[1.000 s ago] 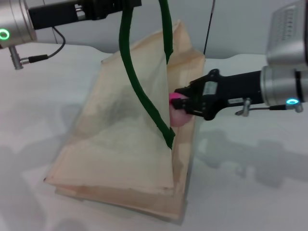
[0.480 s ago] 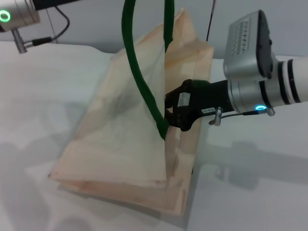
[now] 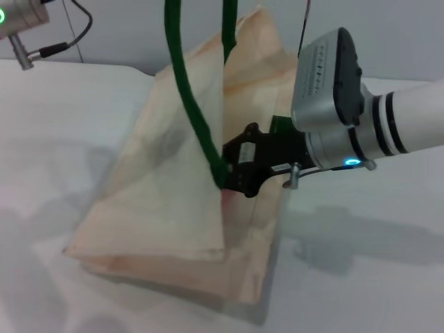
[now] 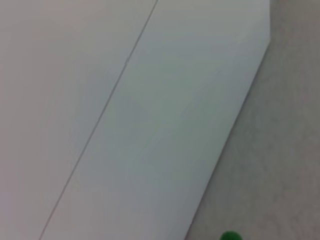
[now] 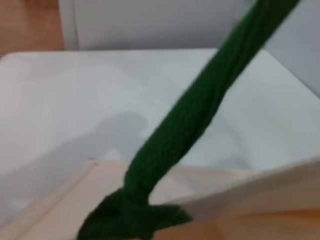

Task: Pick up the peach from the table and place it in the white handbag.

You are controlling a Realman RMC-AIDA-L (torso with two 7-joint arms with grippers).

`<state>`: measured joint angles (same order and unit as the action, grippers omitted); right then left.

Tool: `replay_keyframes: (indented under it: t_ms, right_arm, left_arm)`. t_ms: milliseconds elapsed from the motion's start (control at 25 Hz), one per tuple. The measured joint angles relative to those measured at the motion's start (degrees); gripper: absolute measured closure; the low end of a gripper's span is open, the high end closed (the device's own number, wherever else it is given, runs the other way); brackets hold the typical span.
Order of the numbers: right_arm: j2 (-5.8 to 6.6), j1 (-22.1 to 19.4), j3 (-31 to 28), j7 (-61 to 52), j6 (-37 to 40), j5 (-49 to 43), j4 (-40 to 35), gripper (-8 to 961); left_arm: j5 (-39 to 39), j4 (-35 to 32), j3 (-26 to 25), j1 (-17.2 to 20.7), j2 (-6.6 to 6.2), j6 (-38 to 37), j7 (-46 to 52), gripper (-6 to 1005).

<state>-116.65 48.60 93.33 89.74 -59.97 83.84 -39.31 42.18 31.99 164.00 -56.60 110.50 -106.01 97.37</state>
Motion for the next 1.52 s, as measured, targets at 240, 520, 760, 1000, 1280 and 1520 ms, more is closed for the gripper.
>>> replay_keyframes:
  t_ms: [240, 520, 760, 1000, 1280, 1520]
  right_arm:
    - [0.26, -0.4, 0.0, 0.8, -0.7, 2.5, -0.1, 751]
    - [0.49, -0.7, -1.9, -0.1, -1.2, 2.3, -0.2, 532]
    - [0.80, -1.6, -7.1, -1.7, -0.1, -1.3, -0.1, 184]
    - [0.80, -3.9, -11.4, -6.5, 4.2, -8.3, -2.1, 99]
    - [0.81, -8.5, -16.5, -11.5, 10.3, -13.7, -6.4, 57]
    - [0.43, -13.3, -19.1, -11.9, 15.7, -12.5, -10.6, 58]
  left_arm:
    - [0.0, 0.0, 0.0, 0.8, -0.03, 0.4, 0.0, 832]
    - [1.2, 0.0, 0.0, 2.1, -0.26, 2.3, 0.6, 828]
    - [1.3, -0.1, 0.0, 2.9, -0.50, 3.4, 0.9, 825]
    - [1.4, -0.1, 0.0, 3.6, -0.41, 5.2, 0.9, 822]
    - [1.4, -0.7, -0.1, 4.6, -0.34, 6.3, 0.2, 583]
    - [3.0, -0.7, -0.1, 6.0, 0.26, 6.8, -3.6, 560]
